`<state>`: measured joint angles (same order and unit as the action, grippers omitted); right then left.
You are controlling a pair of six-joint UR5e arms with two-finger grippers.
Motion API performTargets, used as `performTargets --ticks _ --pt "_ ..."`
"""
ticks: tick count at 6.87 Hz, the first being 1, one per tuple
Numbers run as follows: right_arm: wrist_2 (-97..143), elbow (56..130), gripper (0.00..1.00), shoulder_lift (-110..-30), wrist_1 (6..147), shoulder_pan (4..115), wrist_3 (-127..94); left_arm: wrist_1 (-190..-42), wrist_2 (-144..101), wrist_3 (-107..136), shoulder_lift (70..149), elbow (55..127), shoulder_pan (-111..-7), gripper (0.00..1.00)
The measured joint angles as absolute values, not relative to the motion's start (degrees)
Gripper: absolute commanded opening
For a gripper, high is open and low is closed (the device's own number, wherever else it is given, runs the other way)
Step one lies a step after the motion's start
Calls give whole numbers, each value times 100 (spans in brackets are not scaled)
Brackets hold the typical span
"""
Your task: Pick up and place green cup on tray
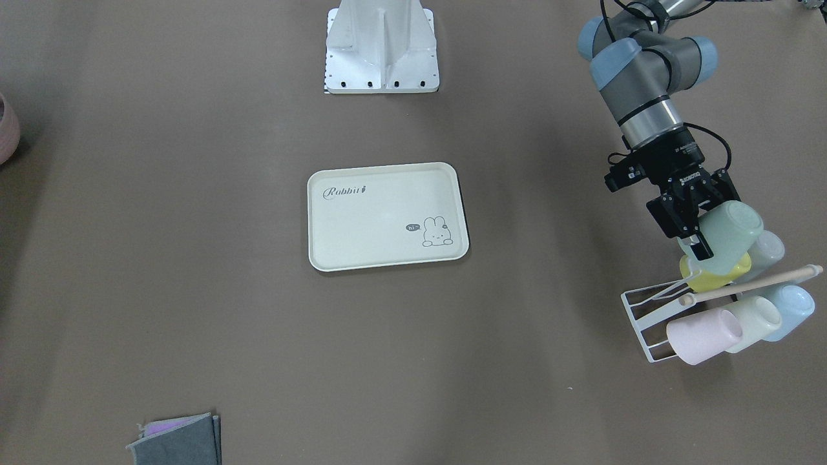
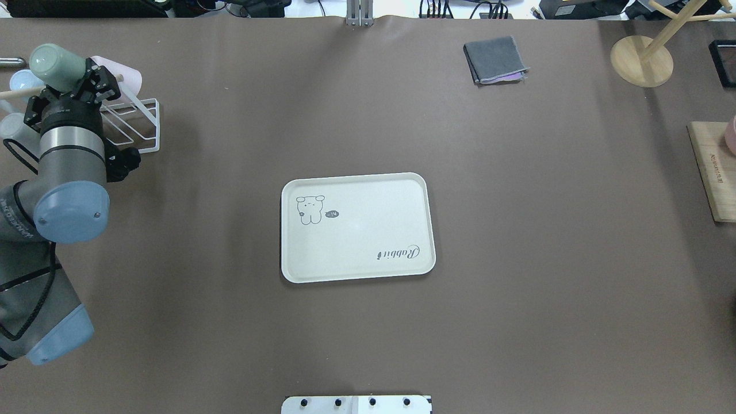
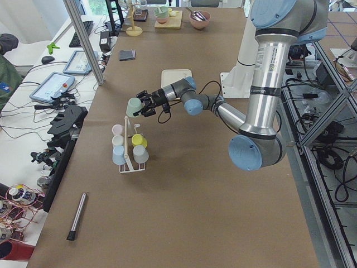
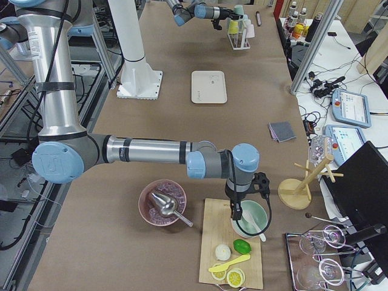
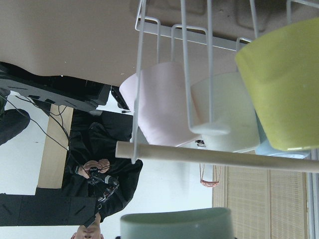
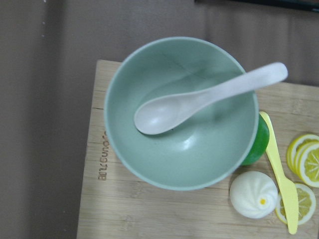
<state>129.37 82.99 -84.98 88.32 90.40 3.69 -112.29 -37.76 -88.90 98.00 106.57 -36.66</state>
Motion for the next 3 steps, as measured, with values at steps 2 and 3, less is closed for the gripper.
performTargets --ticks 2,3 --pt "13206 8185 100 -8454 9337 9222 490 -11565 -4401 -8867 9834 10757 -3897 43" --pt "13324 8170 100 -8448 9434 9244 503 -11778 -4773 -8741 9893 10739 -4067 29"
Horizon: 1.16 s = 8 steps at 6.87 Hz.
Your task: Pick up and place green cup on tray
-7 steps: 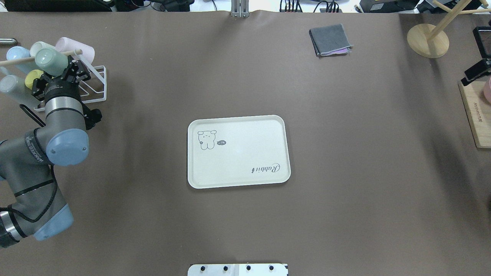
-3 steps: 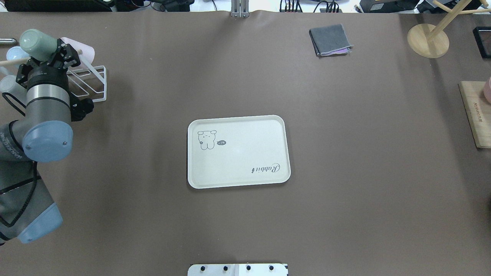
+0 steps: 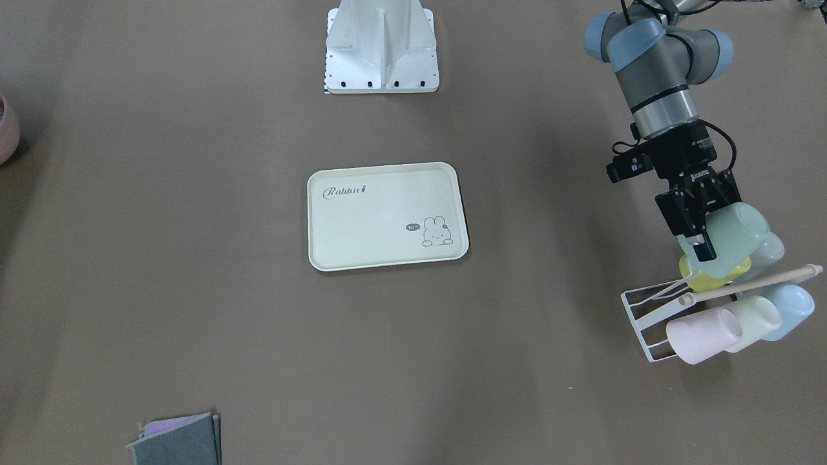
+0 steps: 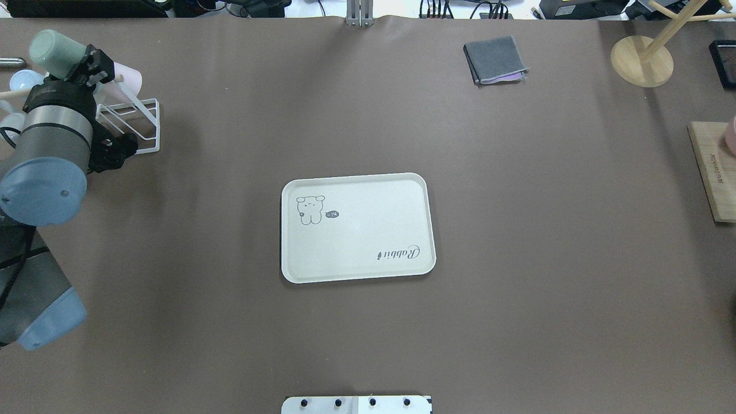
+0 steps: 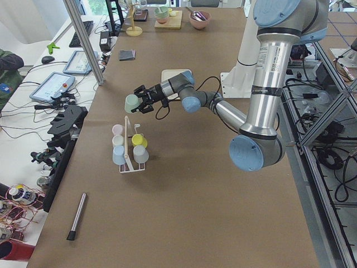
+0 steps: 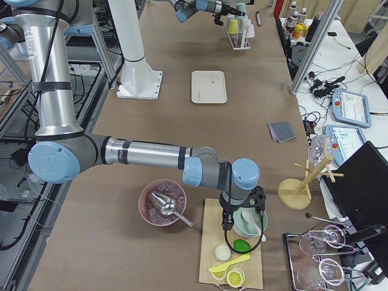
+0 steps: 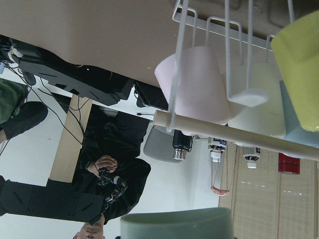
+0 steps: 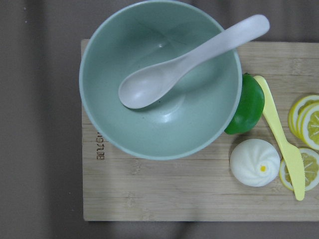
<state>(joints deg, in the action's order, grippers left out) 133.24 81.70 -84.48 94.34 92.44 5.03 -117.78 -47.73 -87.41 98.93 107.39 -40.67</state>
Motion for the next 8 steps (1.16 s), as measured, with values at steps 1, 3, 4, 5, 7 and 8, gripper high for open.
performTargets --ticks 1,3,4,5,7,8 --pt "13388 8166 100 -8449 9468 9251 508 -11884 -5125 -8171 9969 10708 -4210 17" --pt "13385 8244 100 -8457 9458 9209 511 -11969 -5716 -6354 9958 10695 -4349 3" --pt "13331 8290 100 -8485 9431 9188 489 -12113 -5830 -5805 9926 10711 -4365 2" --pt "13272 8337 100 -8492 9419 9183 467 -12385 -5894 -5378 9855 10774 -4366 1" --pt "13170 8399 100 -8491 9408 9183 448 -12801 -6060 -4787 9838 10860 -4343 0" --pt "13117 8418 100 -8467 9405 9184 443 -13018 -6218 -4505 9869 10831 -4326 0"
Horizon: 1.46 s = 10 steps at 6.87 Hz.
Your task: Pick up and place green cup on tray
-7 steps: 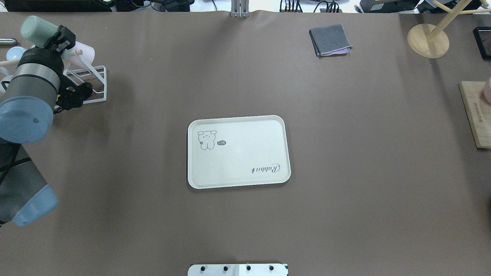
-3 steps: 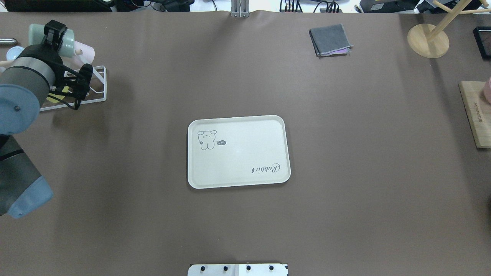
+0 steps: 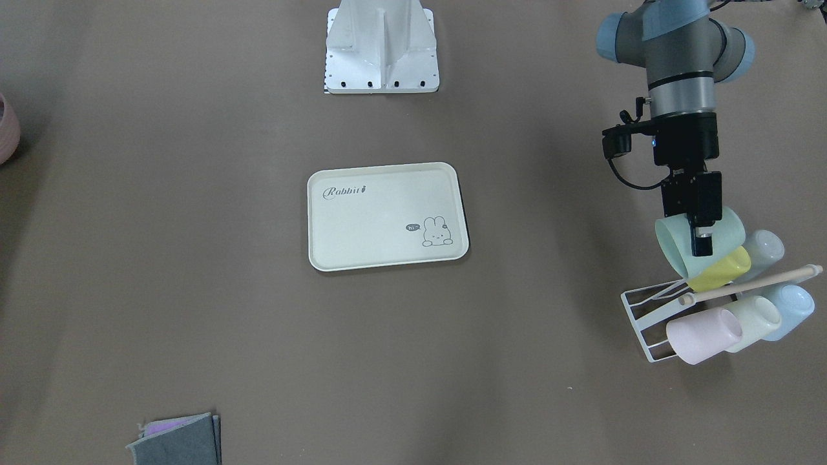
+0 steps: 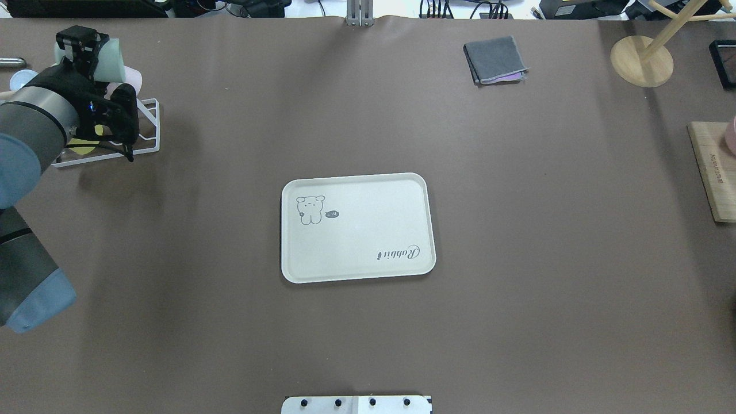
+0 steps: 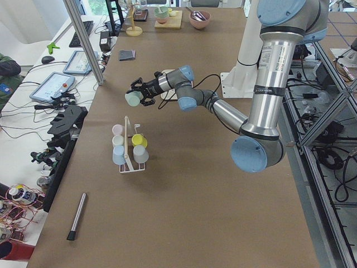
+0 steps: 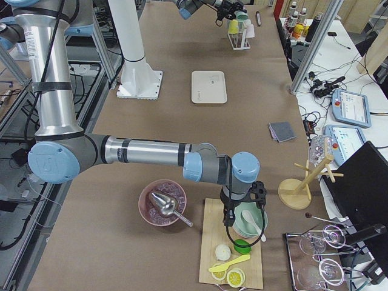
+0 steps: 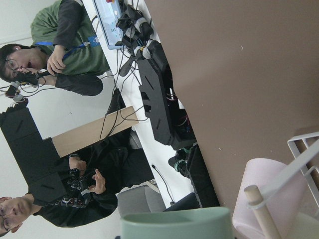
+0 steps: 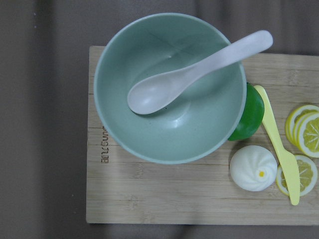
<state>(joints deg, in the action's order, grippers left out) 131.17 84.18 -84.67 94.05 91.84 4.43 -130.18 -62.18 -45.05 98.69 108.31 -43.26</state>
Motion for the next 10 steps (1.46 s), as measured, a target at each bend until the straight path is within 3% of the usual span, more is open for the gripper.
performTargets --ticks 5,10 --pt "13083 8571 100 -8522 9427 9183 439 -14210 -6546 -2027 10100 10804 -4090 0" --pt "12960 8877 100 -8690 9445 9173 433 -14798 -5468 945 10152 10862 -2623 0"
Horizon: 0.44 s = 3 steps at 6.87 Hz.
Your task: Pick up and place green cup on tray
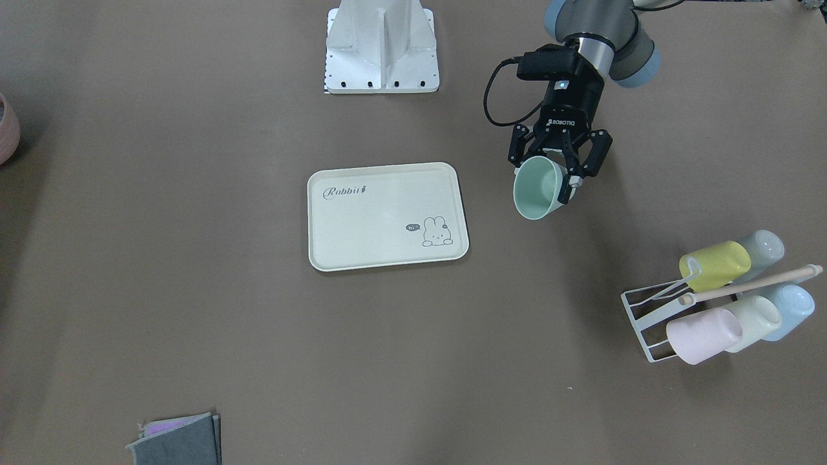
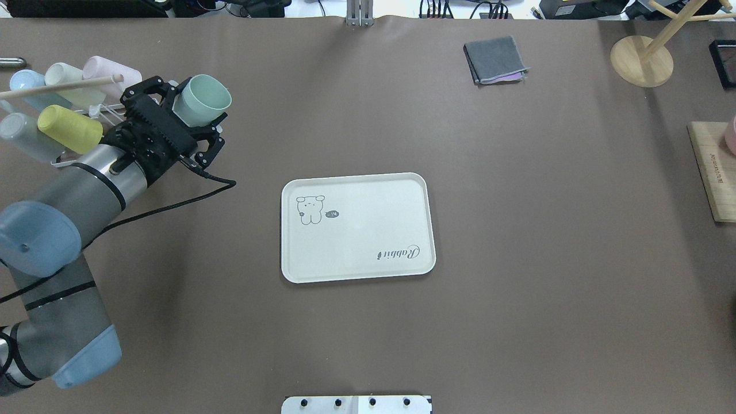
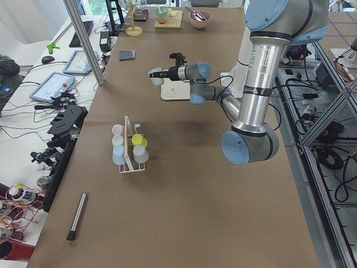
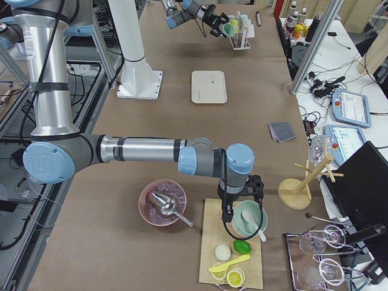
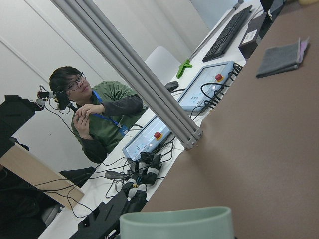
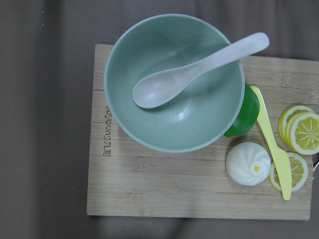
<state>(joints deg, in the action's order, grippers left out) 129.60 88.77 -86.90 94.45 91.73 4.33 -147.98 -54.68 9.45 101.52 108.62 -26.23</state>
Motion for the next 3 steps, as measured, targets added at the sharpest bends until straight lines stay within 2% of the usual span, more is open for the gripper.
performTargets --ticks 3 --pt "12945 8825 100 -8736 9409 9158 471 -14717 -4489 2218 9882 10926 -1933 0"
